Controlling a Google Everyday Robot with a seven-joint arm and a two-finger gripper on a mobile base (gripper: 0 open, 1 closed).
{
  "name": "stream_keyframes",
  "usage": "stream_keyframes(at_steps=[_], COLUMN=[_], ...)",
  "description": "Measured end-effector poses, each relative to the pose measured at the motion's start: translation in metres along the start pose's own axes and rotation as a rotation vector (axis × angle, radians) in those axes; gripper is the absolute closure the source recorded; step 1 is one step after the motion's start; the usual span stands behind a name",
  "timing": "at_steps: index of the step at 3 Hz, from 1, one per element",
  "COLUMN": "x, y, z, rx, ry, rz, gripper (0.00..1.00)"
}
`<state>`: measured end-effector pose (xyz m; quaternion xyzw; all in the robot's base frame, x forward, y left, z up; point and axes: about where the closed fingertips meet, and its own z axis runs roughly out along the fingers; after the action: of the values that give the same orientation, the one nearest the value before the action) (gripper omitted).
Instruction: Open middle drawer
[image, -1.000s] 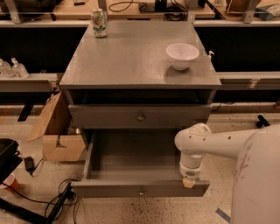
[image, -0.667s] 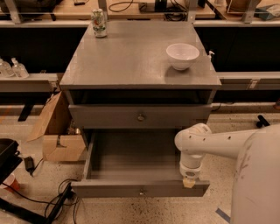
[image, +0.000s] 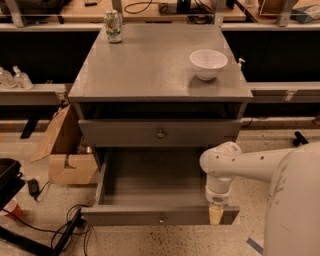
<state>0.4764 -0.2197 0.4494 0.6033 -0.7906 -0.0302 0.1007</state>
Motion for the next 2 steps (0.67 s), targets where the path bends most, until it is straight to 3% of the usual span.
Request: stream_keyframes(at_steps=[1, 2], x=[0.001, 0.001], y=[-0.004, -0.016], z=[-0.023, -0.06], rx=[0.06, 0.145], ry=[0.018, 0.025], rz=[-0.021, -0.048], gripper=[0.0, 0.14])
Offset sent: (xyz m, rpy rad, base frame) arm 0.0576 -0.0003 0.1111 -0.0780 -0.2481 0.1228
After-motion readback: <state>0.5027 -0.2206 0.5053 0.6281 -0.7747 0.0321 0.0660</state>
